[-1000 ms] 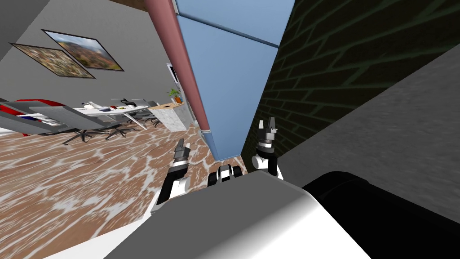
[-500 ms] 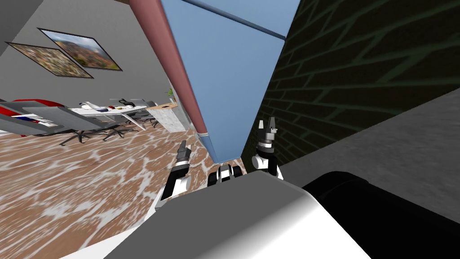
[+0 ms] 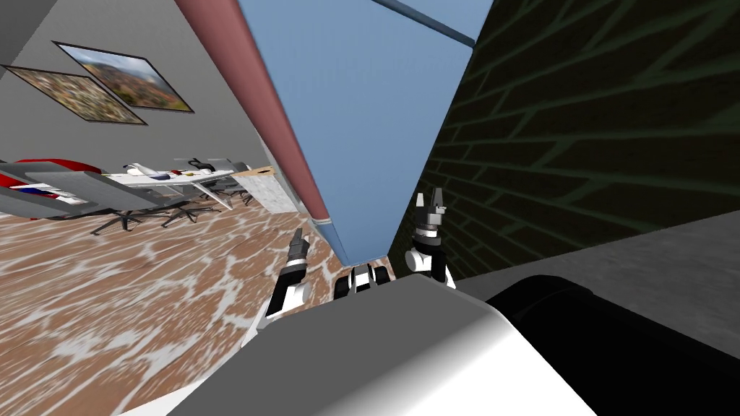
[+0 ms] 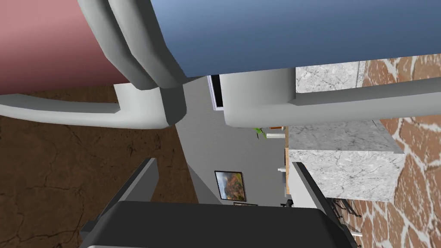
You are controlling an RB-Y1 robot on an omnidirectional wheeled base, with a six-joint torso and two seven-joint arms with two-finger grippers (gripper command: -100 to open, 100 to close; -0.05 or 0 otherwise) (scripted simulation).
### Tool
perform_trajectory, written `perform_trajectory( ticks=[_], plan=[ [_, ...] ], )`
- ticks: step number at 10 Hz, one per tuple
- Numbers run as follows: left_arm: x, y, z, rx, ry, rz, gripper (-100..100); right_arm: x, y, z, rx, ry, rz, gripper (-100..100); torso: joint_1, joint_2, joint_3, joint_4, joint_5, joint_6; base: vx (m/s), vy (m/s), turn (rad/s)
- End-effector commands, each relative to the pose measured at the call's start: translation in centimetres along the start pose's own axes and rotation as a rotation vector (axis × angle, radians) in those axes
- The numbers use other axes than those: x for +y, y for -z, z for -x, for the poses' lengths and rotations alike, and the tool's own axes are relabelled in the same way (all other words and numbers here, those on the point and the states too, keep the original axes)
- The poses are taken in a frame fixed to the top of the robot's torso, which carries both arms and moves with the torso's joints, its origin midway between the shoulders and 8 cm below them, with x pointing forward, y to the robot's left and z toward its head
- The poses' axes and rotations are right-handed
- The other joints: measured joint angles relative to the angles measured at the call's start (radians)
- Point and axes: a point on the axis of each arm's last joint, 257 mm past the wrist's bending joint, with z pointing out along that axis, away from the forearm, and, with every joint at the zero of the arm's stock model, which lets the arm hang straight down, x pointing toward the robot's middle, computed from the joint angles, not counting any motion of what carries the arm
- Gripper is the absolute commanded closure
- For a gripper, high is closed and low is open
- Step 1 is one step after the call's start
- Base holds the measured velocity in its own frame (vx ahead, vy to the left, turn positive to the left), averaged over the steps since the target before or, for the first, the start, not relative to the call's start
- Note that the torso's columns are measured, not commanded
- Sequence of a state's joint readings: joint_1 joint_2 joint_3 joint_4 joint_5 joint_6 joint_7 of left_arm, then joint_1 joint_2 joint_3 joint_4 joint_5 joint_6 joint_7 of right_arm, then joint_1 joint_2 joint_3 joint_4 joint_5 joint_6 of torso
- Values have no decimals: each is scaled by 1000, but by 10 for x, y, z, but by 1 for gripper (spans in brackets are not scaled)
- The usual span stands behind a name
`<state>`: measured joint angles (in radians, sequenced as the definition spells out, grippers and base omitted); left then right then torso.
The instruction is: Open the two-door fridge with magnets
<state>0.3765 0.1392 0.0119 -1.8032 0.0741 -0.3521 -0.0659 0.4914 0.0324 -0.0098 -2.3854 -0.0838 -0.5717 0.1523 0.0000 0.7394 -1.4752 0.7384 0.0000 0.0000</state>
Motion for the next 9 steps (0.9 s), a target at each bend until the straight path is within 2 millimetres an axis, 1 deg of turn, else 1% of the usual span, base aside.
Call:
perform_trajectory(
  ticks=[1, 2, 5, 7, 8, 9],
  plan=[
    [16, 0, -2, -15, 15, 30, -100, 0, 0, 0, 0, 0, 0, 0, 0, -1, 0, 0, 0, 0, 74, -35, 9],
    [27, 1, -6, -33, 39, 51, -100, 0, 0, 0, 0, 0, 0, 0, 0, -1, -1, 0, 0, 0, 106, -43, 9],
    [38, 2, -17, -69, 98, 75, -100, 0, 0, 0, 0, 0, 0, 0, 0, -1, -1, 0, 0, 0, 83, -38, 6],
    [41, 2, -23, -87, 130, 81, -100, 0, 0, 0, 0, 0, 0, 0, 1, 2, 1, 1, 0, 0, 20, -12, 1],
    [40, 2, -21, -81, 120, 79, -100, 0, 0, 0, 0, 0, 0, 0, 1, 1, 1, 0, 0, 0, 0, 0, 0],
    [34, 0, -19, -85, 121, 80, -100, 0, 0, 0, 0, 0, 0, 0, 1, 0, 0, 0, 0, 0, 69, 6, -20]
  ],
)
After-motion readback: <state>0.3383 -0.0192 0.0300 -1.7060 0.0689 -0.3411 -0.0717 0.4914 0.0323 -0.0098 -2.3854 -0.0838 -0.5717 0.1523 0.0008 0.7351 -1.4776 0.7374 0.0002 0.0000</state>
